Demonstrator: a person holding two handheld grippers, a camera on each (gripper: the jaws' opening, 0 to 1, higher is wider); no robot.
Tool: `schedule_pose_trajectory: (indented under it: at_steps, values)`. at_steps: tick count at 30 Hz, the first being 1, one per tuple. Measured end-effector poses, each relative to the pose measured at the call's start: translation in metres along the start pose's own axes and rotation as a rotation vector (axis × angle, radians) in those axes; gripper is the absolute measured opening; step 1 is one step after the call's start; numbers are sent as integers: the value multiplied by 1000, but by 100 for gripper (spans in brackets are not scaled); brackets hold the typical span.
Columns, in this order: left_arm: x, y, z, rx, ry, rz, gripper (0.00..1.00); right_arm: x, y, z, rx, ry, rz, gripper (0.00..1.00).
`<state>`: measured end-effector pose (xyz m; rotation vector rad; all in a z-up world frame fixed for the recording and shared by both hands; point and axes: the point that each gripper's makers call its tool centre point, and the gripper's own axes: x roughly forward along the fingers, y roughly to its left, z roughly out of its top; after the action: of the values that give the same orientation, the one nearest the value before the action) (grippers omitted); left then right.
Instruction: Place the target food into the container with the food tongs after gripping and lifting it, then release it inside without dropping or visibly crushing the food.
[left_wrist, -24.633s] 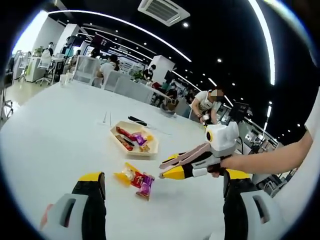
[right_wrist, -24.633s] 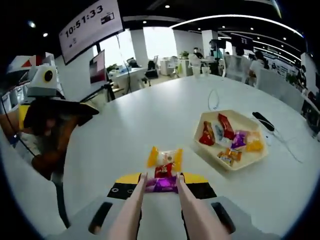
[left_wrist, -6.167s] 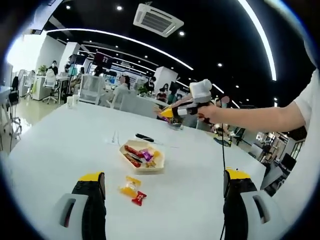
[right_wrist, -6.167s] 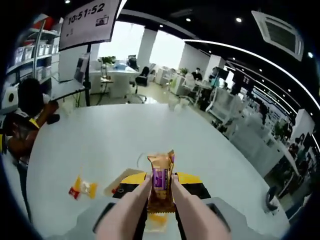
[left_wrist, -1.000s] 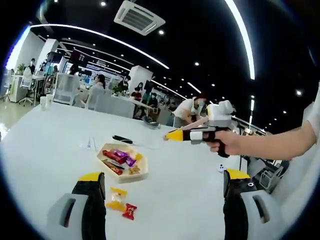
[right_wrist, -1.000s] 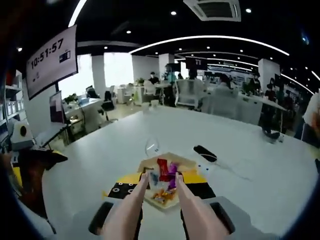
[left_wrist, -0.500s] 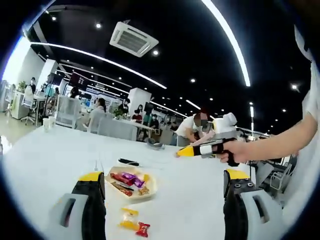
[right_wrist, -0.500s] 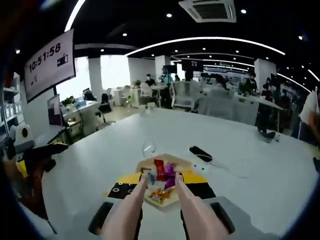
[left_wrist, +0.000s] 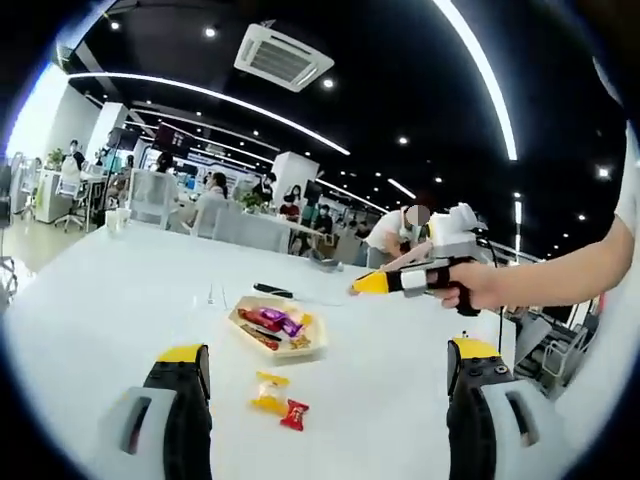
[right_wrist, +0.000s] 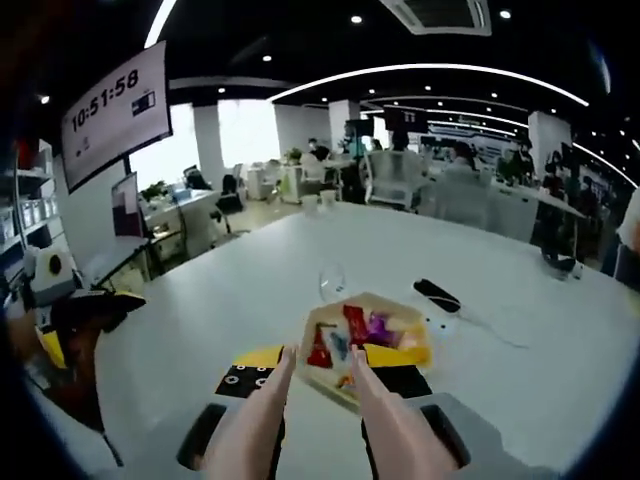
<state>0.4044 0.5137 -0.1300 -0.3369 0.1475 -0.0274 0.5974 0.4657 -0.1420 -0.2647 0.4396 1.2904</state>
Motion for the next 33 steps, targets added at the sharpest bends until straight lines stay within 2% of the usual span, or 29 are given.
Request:
schedule_pose_trajectory:
  at_steps: [4, 8, 13, 16, 18, 21, 24, 25, 27, 28, 29, 32, 33]
  values:
    - [-6, 8, -5, -46, 24, 7, 99, 6, 4, -5, 7, 16, 3, 28]
    - [-9, 13, -6, -57, 23, 6, 99, 8, 12, -6, 16, 17, 5, 28]
    - [-9, 17, -1, -95, -17, -1, 99, 16, 17, -11, 25, 26, 12, 28]
    - [-10, 16, -1, -99, -34, -16, 99, 16, 27, -14, 29, 35, 18, 28]
    - [-9, 17, -2, -106, -43, -21, 99, 22, 26, -16, 30, 43, 24, 28]
    - [-7, 13, 4, -179, -73, -41, 99, 20, 30, -17, 31, 56, 37, 28]
    - [-7, 9, 13, -234, -127, -38, 99, 23, 36, -19, 32, 60, 49, 28]
    - [-7, 5, 12, -277, -117, -56, 99, 24, 37, -21, 32, 62, 51, 28]
    - [-8, 7, 11, -255, -125, -44, 99, 25, 39, -23, 32, 66, 54, 28]
    - [-8, 10, 10, -204, -133, -25, 99, 26, 41, -24, 29, 68, 58, 28]
    - [-8, 13, 2, -108, -102, 5, 99, 26, 43, -25, 30, 69, 61, 28]
    - [-9, 12, -15, -119, -9, 13, 99, 27, 49, -26, 29, 67, 72, 28]
    - [-9, 11, -15, -102, -14, 16, 99, 28, 50, -27, 28, 69, 75, 28]
